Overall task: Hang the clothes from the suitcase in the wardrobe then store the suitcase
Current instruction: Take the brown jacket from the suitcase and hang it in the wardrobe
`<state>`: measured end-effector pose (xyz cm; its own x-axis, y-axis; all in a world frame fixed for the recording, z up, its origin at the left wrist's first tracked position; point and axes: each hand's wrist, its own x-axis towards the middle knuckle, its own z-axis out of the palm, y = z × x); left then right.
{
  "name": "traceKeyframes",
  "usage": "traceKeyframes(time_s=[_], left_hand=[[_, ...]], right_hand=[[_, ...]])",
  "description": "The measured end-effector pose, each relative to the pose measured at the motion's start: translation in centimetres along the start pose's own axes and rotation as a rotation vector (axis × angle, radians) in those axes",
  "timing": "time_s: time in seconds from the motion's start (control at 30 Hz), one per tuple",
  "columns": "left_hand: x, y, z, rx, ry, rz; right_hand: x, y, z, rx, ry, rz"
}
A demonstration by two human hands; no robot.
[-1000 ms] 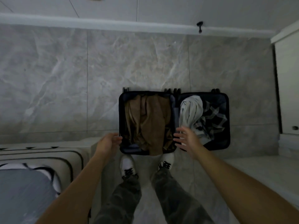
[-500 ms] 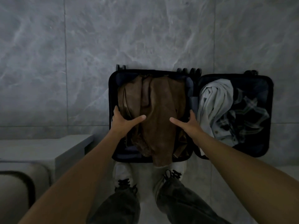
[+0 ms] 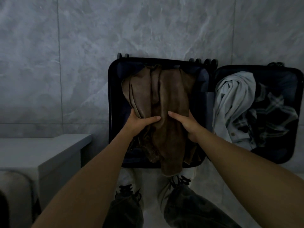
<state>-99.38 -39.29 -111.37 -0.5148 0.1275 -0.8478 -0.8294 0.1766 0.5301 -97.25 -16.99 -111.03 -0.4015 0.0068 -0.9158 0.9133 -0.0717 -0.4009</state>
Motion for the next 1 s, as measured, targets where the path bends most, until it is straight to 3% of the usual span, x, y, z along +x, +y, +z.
traceKeyframes(time_s=[0.3,0.47,0.63,1.0], left_hand=[[-5.7,2.0,2.2,-0.118,-0.030,-0.017],[-12.3,5.1,1.7,-0.126,-0.044,0.004],[-22.3,9.9,1.3,-0.124,-0.053,0.053],[-44.1,19.2,-0.6,-0.221,0.031,0.199]], right_hand=[[-6.2,-2.2,2.3,0.029,-0.116,0.052],[-14.3,-4.6,2.9,0.077,-0.113,0.051],[-24.8,-8.2,4.0,0.087,-0.047,0.039],[-46.4,-16.2,7.4,0.004,-0.083,-0.055]])
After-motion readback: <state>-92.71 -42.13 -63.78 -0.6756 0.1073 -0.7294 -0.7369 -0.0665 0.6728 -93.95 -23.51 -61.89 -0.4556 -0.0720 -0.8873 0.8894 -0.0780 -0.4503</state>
